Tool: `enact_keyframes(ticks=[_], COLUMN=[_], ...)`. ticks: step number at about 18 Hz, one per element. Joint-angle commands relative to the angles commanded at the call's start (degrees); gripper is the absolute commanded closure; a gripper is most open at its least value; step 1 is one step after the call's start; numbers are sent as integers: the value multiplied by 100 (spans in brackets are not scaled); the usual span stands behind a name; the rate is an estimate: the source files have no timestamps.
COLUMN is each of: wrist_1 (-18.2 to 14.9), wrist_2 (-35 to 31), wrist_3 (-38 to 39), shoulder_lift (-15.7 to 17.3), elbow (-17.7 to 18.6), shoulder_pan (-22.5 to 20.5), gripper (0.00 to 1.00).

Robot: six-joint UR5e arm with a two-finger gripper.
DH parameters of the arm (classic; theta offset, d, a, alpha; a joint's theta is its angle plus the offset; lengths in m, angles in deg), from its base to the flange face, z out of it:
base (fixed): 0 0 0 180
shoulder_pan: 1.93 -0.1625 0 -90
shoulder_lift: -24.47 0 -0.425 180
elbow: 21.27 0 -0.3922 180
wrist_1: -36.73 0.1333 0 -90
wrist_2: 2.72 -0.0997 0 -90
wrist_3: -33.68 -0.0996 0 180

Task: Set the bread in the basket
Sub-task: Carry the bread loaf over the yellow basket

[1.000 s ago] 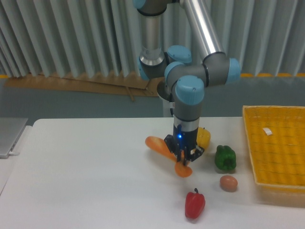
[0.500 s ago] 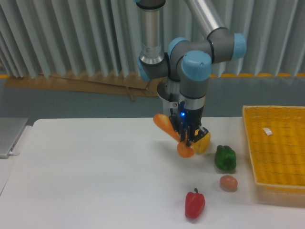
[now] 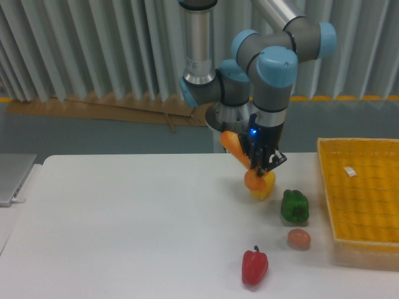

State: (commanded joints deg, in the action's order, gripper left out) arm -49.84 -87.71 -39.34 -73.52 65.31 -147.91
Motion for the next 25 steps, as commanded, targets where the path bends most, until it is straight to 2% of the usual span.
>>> enact_keyframes(ticks=[9, 13, 16, 20, 25], wrist_1=[26, 53, 79, 448, 738], wrist_2=[-44, -70, -298, -483, -475], wrist_3=[-1829, -2434, -2876, -3323, -3991], shoulder_lift=[-17, -97, -184, -360, -650], elbow=[-132, -246, -281, -299, -334], shoulder_pan=[-782, -1046, -1082, -1134, -1477], gripper=[76, 76, 76, 76, 76])
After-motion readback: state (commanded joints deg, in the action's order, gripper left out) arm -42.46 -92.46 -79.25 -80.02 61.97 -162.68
